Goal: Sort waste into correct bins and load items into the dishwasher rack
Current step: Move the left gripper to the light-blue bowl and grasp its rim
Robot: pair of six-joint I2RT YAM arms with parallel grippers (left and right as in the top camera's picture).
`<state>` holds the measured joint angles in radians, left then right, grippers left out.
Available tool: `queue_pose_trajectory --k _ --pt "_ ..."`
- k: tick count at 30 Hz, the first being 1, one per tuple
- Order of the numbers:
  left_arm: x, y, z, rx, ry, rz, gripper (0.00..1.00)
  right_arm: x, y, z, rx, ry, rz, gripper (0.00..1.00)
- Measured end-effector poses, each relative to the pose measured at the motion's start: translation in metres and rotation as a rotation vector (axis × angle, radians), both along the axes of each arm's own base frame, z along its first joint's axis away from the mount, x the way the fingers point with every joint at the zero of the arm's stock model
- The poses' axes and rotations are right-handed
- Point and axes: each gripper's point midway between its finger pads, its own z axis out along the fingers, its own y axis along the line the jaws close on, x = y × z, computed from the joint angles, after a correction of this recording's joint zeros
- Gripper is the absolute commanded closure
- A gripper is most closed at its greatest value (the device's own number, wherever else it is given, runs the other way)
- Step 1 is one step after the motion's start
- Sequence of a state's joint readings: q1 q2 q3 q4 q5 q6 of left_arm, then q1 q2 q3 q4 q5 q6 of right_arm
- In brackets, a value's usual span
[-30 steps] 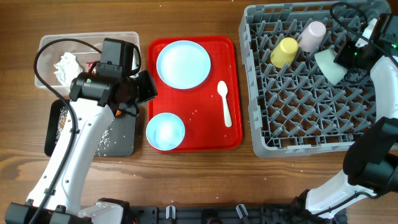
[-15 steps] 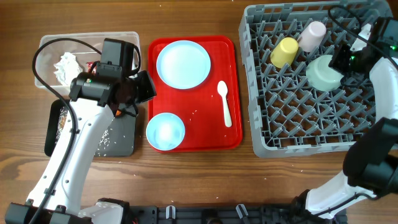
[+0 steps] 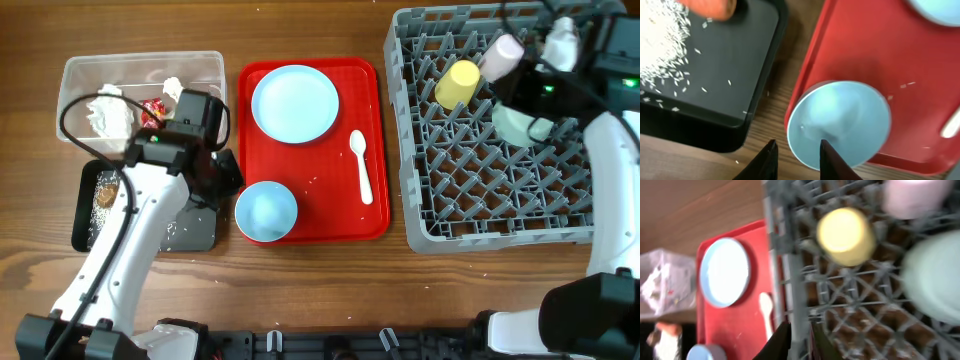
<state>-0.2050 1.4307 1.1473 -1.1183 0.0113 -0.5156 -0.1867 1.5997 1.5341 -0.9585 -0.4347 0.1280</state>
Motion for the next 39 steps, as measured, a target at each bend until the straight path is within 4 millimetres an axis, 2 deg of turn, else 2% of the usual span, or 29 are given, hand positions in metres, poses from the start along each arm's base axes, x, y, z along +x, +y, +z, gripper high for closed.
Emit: queue_pose_trajectory --k 1,3,7,9,12,20,23,33,39 --pt "-0.004 0.001 -0.011 0.003 0.017 0.003 0.71 -0.001 0.015 0.0 0.007 0.003 0.037 0.82" --pt "-0.009 0.003 -0.025 0.008 0.034 0.015 0.71 -0.007 0.034 -0.003 0.015 0.031 0.081 0.82" --pt "-0.014 0.004 -0.045 0.008 0.042 0.023 0.71 -0.015 0.052 -0.008 0.007 0.064 0.126 0.81" --pt "-0.016 0.002 -0.052 -0.003 0.042 0.023 0.71 -0.018 0.055 -0.015 0.0 0.082 0.133 0.81" --pt "-0.019 -0.002 -0.064 -0.027 0.044 0.021 0.71 -0.027 0.058 -0.032 -0.005 0.129 0.143 0.8" --pt "-0.019 -0.005 -0.076 -0.05 0.029 0.024 0.74 -0.031 0.058 -0.037 -0.029 0.134 0.184 0.79" --pt "-0.026 -0.007 -0.083 -0.065 0.049 0.027 0.77 -0.032 0.058 -0.037 -0.03 0.136 0.185 0.79" --pt "-0.028 -0.009 -0.085 -0.077 0.054 0.03 0.78 -0.032 0.058 -0.037 -0.03 0.136 0.185 0.79" --pt "-0.026 -0.021 -0.084 -0.085 0.035 -0.013 0.8 -0.032 0.058 -0.037 -0.029 0.136 0.185 0.79"
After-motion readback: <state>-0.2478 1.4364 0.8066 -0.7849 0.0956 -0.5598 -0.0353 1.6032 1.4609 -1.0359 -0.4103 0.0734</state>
